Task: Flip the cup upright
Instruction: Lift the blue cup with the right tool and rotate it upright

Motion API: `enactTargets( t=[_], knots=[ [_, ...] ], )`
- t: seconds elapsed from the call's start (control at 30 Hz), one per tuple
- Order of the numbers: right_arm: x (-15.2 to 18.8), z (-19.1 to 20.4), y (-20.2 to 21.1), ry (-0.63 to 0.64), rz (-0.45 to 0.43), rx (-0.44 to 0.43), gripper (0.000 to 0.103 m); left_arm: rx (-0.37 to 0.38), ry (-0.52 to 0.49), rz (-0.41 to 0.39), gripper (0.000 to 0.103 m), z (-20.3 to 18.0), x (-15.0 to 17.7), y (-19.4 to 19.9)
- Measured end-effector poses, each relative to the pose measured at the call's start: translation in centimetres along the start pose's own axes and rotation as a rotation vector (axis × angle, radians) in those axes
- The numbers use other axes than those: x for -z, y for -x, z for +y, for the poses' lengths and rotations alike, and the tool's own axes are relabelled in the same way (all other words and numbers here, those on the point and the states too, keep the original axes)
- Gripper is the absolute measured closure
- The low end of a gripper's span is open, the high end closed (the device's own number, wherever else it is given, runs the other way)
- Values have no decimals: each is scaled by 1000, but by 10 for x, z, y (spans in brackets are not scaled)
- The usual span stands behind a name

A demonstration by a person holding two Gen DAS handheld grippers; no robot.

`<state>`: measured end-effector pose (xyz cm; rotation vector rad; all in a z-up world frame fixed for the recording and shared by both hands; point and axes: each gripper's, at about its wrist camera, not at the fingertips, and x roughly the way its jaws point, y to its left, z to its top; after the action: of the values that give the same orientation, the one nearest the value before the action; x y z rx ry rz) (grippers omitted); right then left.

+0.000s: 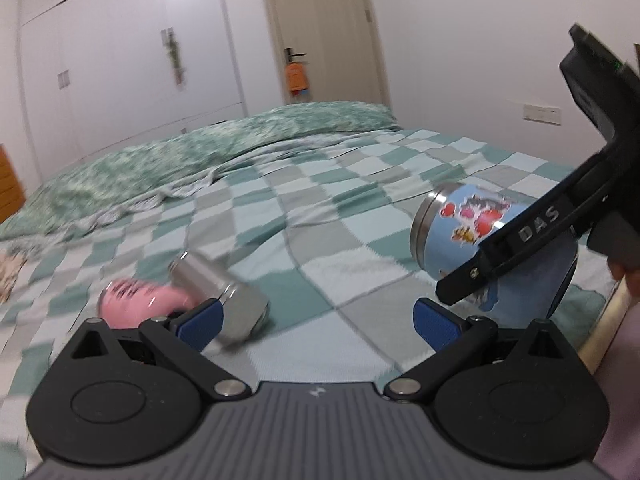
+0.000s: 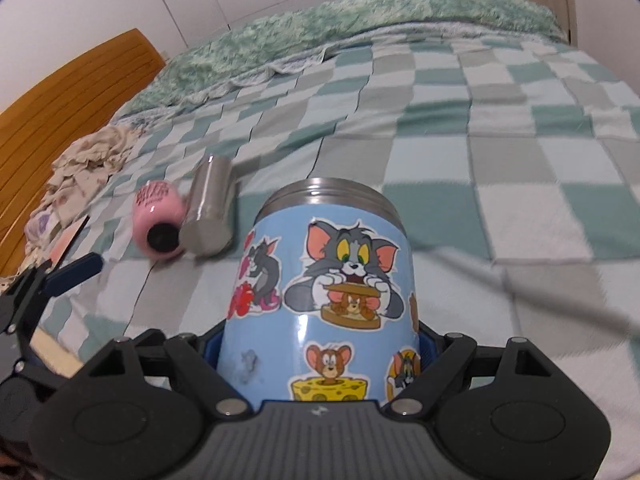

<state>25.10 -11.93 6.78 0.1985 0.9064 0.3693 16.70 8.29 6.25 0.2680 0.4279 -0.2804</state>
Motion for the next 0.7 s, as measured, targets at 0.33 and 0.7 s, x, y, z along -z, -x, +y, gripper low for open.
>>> enactTargets(
  t=[0.33, 0.7],
  knots=[
    [27, -3, -41, -45, 28, 61, 18, -74, 79, 10, 0, 2, 30, 41],
    [21, -3, -25, -40, 1, 88, 10, -122, 79, 16, 0, -14, 19, 59]
  ],
)
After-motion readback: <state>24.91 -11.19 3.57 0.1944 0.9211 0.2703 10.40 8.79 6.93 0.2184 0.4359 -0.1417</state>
